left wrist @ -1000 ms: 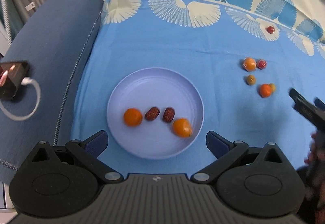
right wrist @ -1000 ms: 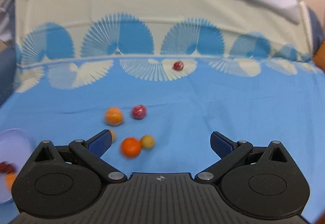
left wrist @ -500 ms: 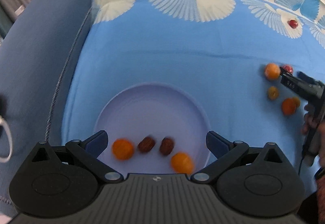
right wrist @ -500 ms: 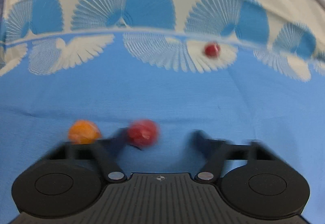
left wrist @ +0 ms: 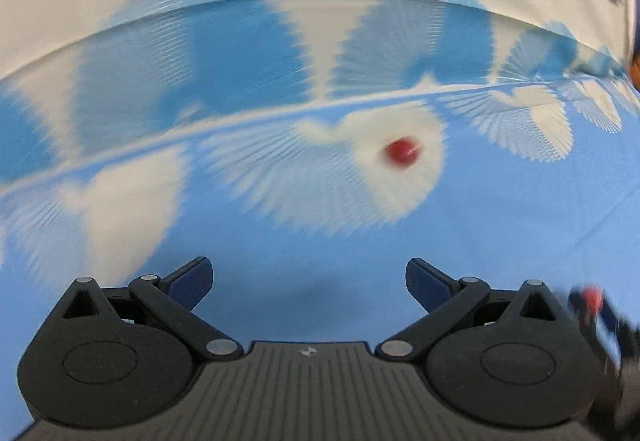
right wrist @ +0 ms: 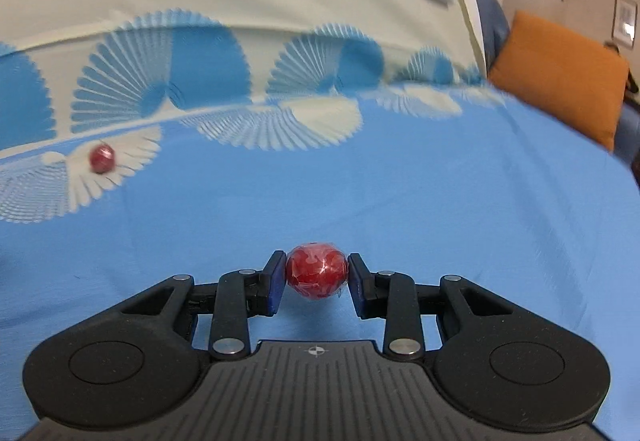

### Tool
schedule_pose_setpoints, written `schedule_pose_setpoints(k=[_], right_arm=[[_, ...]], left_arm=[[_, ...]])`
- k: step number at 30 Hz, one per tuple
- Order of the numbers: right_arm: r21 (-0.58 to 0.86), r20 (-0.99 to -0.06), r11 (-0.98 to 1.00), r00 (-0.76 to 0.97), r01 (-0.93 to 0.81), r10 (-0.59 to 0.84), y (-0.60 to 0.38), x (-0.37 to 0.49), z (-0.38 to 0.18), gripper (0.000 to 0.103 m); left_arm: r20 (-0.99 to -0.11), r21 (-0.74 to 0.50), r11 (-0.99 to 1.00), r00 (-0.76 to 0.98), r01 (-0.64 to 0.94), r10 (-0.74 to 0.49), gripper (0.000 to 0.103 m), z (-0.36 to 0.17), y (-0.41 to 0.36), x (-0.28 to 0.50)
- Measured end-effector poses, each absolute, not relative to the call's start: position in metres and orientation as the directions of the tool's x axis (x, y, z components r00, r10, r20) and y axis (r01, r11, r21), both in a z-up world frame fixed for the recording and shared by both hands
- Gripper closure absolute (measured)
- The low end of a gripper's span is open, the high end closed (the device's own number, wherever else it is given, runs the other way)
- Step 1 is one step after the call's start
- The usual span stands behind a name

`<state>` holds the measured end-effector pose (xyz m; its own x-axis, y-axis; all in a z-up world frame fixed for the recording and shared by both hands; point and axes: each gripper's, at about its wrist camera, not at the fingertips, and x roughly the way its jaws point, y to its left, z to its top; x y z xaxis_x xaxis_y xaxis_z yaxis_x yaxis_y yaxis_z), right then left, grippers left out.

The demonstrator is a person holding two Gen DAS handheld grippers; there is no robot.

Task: Organize fruits
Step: 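Grasp a red wrapped fruit with the right gripper while the left gripper grasps another, then carry both red wrapped fruits to the plate and open both grippers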

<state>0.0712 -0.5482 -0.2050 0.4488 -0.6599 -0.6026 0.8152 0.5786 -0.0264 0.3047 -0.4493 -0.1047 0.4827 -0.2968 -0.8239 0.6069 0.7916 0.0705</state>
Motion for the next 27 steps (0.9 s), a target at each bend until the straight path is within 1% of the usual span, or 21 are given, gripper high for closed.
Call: schedule_pose_setpoints(k=[3,5,7,10,11,12,13,14,16,21,24,27], right_arm=[[-0.002,-0.645,0.575,0.438,0.818,-0.626,-0.559,0.073,-0.217,0.068],[0.012,-0.646,0.571,0.442,0.821,-0.622,-0.558,0.077,-0.218,0.067],[0.012,-0.643,0.576,0.448,0.817,-0.621,-0.56,0.077,-0.22,0.067],[0.014,-0.64,0.574,0.448,0.819,-0.624,-0.558,0.075,-0.22,0.066],[0.014,-0.639,0.572,0.447,0.82,-0.625,-0.559,0.076,-0.22,0.066],[0.014,-0.638,0.571,0.447,0.821,-0.627,-0.559,0.077,-0.22,0.066],[0.01,-0.636,0.571,0.446,0.821,-0.63,-0.558,0.077,-0.22,0.066],[0.011,-0.636,0.57,0.446,0.822,-0.63,-0.559,0.077,-0.219,0.067],[0.036,-0.636,0.56,0.451,0.828,-0.626,-0.56,0.073,-0.217,0.068],[0.061,-0.589,0.542,0.469,0.838,-0.658,-0.56,0.069,-0.21,0.068],[0.048,-0.563,0.548,0.475,0.835,-0.676,-0.557,0.068,-0.207,0.068],[-0.003,-0.537,0.547,0.46,0.837,-0.707,-0.549,0.07,-0.206,0.068]], left_arm=[[-0.816,0.115,0.758,0.497,0.642,-0.297,0.0,-0.126,-0.511,0.32],[-0.813,0.133,0.751,0.505,0.647,-0.291,0.0,-0.137,-0.541,0.331],[-0.814,0.145,0.75,0.509,0.646,-0.281,0.0,-0.149,-0.562,0.344],[-0.827,0.176,0.772,0.517,0.611,-0.221,0.0,-0.167,-0.584,0.364],[-0.826,0.177,0.784,0.523,0.594,-0.21,0.003,-0.169,-0.585,0.368],[-0.828,0.17,0.794,0.522,0.584,-0.206,0.009,-0.171,-0.586,0.372],[-0.835,0.154,0.802,0.51,0.576,-0.205,0.033,-0.173,-0.585,0.377],[-0.85,0.127,0.803,0.481,0.583,-0.215,0.072,-0.174,-0.584,0.38],[-0.858,0.096,0.8,0.457,0.593,-0.235,0.071,-0.174,-0.58,0.382],[-0.831,0.126,0.779,0.494,0.614,-0.256,0.071,-0.154,-0.549,0.365],[-0.823,0.091,0.791,0.492,0.606,-0.282,0.071,-0.131,-0.511,0.343],[-0.825,0.029,0.833,0.484,0.553,-0.292,0.071,-0.109,-0.444,0.313]])
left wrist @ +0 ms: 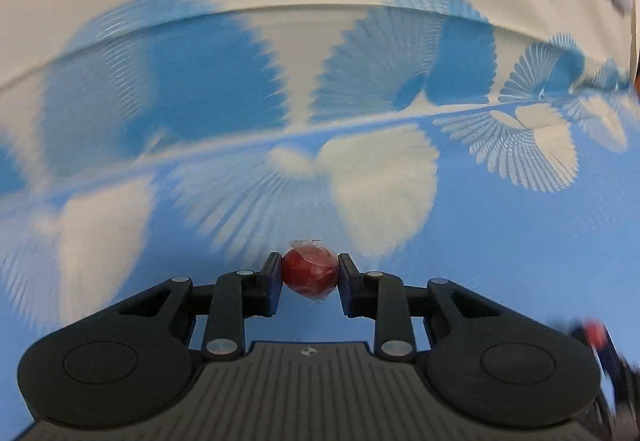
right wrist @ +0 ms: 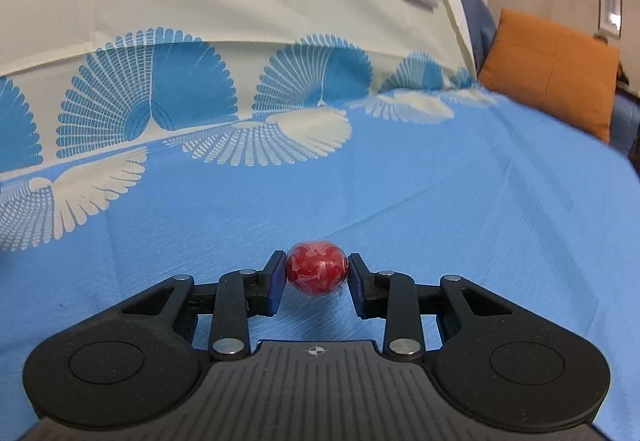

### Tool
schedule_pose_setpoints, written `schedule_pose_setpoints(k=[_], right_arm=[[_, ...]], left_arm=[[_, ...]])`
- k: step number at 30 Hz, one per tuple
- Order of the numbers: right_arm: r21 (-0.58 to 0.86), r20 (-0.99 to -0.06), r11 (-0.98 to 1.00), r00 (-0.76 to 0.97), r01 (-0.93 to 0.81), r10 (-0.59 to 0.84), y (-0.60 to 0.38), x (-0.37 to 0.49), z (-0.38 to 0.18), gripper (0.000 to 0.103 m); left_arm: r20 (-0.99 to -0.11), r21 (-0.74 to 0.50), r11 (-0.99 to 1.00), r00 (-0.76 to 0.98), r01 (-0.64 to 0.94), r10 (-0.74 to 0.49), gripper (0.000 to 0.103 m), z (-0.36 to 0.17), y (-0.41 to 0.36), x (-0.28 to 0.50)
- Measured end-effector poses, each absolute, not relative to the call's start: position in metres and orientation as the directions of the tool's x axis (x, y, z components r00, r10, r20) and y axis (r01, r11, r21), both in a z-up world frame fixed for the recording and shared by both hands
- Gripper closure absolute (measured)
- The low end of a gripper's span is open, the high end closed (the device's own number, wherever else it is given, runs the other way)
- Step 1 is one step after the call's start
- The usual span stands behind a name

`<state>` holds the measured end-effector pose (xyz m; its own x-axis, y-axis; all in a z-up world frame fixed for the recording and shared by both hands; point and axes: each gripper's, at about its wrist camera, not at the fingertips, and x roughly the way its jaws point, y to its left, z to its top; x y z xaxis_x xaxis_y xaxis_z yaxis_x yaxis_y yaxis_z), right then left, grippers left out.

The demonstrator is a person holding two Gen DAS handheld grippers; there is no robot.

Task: Organize fruits
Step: 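Carry both red wrapped fruits to the plate and open both grippers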

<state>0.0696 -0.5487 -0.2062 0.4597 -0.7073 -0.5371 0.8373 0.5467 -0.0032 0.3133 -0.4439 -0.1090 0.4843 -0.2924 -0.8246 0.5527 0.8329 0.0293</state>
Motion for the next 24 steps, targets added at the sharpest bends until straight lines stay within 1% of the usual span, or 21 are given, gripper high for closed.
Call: schedule_pose_setpoints(k=[2,4,9,11,16,21,24], right_arm=[[-0.031,-0.545,0.553,0.45,0.832,-0.708,-0.541,0.069,-0.205,0.068],[-0.029,-0.557,0.558,0.45,0.829,-0.698,-0.531,0.064,-0.196,0.069],[0.048,-0.525,0.63,0.556,0.775,-0.644,-0.478,0.015,-0.135,0.068],[0.078,-0.524,0.69,0.619,0.719,-0.585,-0.445,-0.007,-0.113,0.068],[0.081,-0.515,0.83,0.736,0.552,-0.439,-0.364,-0.047,-0.072,0.068],[0.11,-0.519,0.923,0.813,0.369,-0.264,-0.297,-0.075,-0.044,0.068],[0.101,-0.53,0.962,0.832,0.253,-0.163,-0.256,-0.089,-0.033,0.068]], left_arm=[[-0.849,-0.013,0.868,0.454,0.496,-0.272,0.071,-0.097,-0.39,0.292],[-0.86,-0.021,0.895,0.448,0.446,-0.243,0.071,-0.082,-0.341,0.27],[-0.831,0.108,0.916,0.54,0.387,-0.131,0.071,-0.042,-0.238,0.21],[-0.821,0.139,0.919,0.562,0.368,-0.101,0.071,-0.029,-0.205,0.19],[-0.803,0.145,0.931,0.589,0.336,-0.088,0.071,-0.001,-0.132,0.134],[-0.8,0.112,0.938,0.59,0.328,-0.11,0.071,0.007,-0.081,0.081],[-0.806,0.094,0.945,0.581,0.313,-0.113,0.071,0.007,-0.054,0.054]])
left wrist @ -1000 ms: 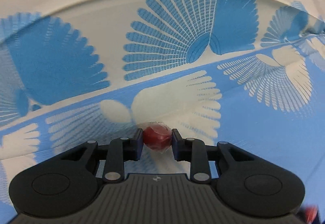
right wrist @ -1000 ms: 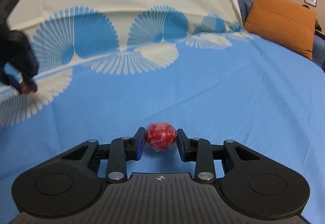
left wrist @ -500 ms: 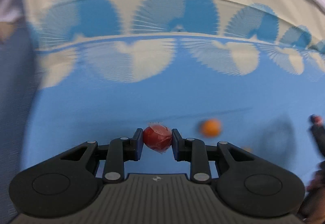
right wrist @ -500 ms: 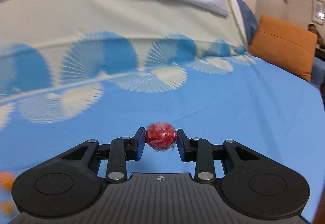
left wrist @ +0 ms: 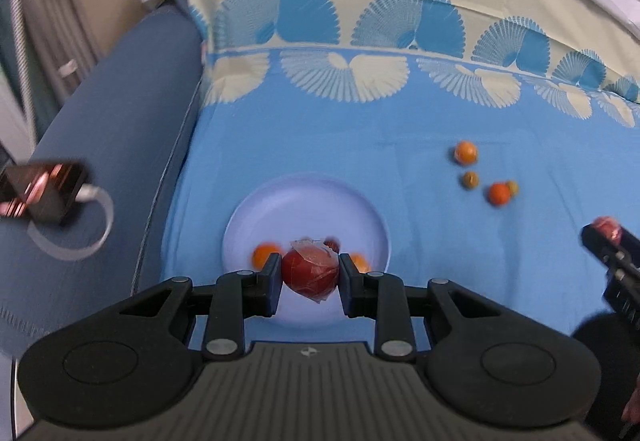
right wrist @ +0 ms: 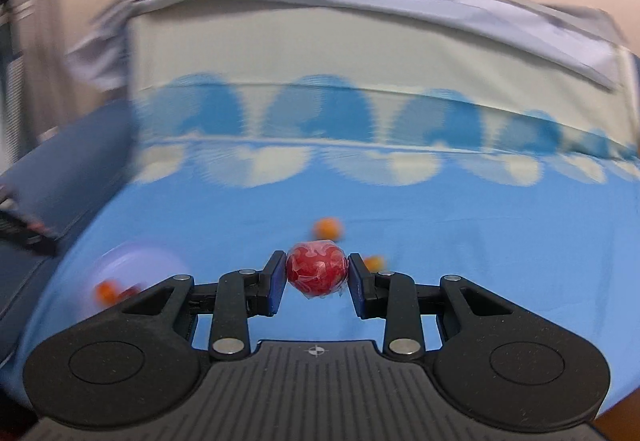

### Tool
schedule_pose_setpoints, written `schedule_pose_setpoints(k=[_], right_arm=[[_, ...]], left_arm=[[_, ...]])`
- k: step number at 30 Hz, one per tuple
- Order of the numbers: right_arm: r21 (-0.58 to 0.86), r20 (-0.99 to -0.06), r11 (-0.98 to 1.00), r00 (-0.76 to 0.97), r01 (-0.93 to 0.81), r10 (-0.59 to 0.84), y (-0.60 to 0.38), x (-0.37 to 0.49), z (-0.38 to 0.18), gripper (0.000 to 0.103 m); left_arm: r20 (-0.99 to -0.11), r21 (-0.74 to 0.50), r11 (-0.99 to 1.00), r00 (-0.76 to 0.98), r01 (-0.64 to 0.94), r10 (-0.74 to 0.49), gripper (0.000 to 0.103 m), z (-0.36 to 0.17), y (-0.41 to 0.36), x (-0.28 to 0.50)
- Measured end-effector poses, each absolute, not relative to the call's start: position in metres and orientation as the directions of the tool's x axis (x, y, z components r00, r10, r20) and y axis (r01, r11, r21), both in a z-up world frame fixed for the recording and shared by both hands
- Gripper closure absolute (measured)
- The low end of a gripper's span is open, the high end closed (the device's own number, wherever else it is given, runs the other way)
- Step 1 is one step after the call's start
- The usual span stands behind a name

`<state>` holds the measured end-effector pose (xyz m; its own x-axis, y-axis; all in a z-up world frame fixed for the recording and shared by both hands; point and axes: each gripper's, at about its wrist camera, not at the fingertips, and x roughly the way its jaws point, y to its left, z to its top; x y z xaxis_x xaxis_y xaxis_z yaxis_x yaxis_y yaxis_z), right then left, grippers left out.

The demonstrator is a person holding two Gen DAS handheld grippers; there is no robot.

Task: Organize fruits
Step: 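Carry both red wrapped fruits to the plate and open both grippers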

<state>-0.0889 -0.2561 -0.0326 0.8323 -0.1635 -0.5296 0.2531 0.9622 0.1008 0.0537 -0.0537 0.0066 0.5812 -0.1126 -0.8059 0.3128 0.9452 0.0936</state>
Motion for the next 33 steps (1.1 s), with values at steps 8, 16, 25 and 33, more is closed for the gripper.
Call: schedule_pose_setpoints(k=[8,16,25,33], right_arm=[[0.059,-0.555,0.997,0.832,0.048,-0.007,-0.173,-0.116,-0.022,0.068],[-0.01,-0.563,1.0,0.826,-0.005,-0.001,-0.143,-0.12,-0.019,0.068],[-0.035,-0.594,0.999,0.804,-0.033,0.005,-0.136,-0.115,-0.022,0.068],[-0.042,-0.62,0.997,0.784,-0.062,0.022,-0.13,-0.093,-0.027,0.068]], left_arm=[[-0.808,0.068,0.957,0.579,0.281,-0.112,0.071,-0.002,0.001,0.009],[-0.804,0.045,0.963,0.583,0.264,-0.122,0.071,-0.01,0.025,-0.003],[-0.809,0.016,0.966,0.571,0.258,-0.139,0.071,-0.013,0.032,0.007],[-0.828,0.02,0.959,0.542,0.282,-0.142,0.071,-0.021,0.029,0.023]])
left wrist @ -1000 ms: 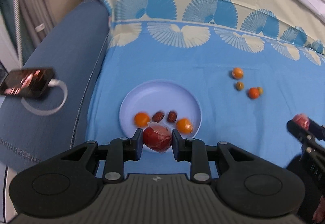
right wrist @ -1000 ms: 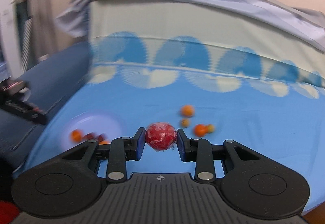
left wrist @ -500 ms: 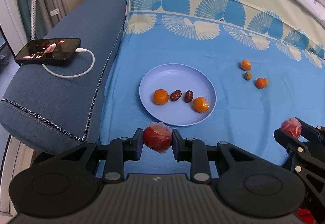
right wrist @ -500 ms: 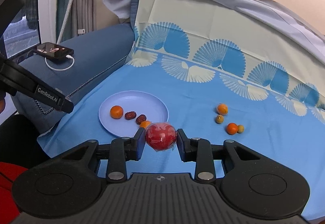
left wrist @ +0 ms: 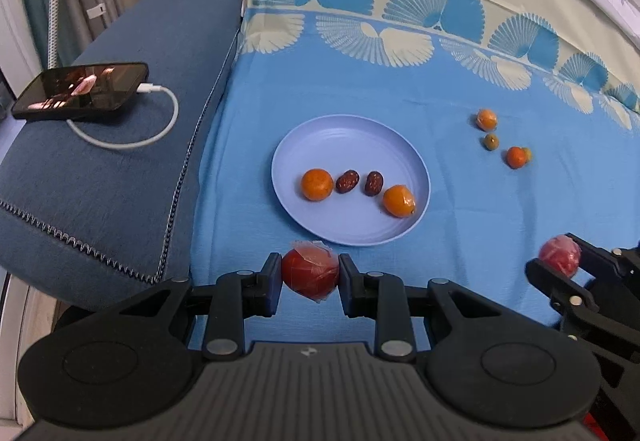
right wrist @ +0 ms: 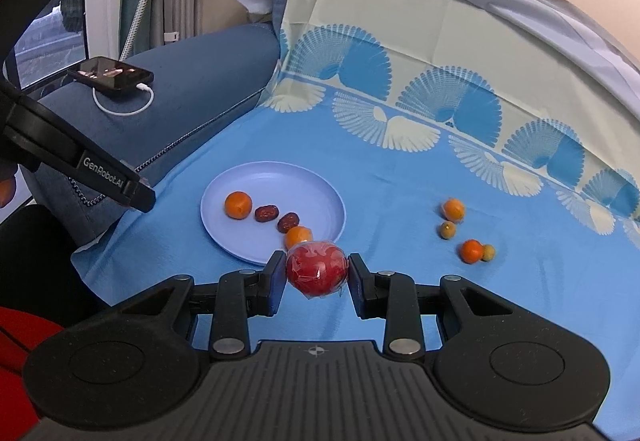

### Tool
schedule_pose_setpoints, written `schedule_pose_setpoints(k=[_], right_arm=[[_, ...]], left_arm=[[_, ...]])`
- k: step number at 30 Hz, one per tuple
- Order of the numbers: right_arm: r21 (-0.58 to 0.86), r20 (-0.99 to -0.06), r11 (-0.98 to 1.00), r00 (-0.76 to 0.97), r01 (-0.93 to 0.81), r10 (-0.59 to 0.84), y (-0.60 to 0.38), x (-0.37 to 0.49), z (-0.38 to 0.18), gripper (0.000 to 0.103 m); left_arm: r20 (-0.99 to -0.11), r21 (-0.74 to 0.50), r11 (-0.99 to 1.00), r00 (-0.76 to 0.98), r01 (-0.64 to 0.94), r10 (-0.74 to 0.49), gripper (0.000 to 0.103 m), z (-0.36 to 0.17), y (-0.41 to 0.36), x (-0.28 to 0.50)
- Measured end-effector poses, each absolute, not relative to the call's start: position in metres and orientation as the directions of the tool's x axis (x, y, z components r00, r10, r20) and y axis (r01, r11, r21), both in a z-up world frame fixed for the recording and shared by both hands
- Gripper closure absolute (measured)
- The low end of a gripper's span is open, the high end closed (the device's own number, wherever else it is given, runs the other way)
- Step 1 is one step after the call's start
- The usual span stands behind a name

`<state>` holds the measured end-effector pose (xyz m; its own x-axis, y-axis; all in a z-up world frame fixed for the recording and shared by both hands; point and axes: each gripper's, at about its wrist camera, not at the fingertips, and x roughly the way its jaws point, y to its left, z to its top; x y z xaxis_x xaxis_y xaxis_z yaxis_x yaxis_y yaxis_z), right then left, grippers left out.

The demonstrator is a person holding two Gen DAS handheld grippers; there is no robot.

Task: Organize fruits
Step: 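Carry both red wrapped fruits to the plate and open both grippers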

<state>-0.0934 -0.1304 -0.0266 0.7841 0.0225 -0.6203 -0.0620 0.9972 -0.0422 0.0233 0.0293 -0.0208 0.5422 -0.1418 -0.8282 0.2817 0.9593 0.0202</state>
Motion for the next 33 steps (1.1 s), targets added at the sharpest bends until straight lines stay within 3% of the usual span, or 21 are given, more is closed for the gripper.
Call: schedule_pose_setpoints(k=[33], right_arm=[[0.012,-0.751,0.98,0.645,-0.201,0.142,-0.116,0.067,-0.118,0.068]], left_arm=[[-0.901,0.057,0.95,0.426,0.308,-0.083,0.071,-0.114,-0.008,0.18]])
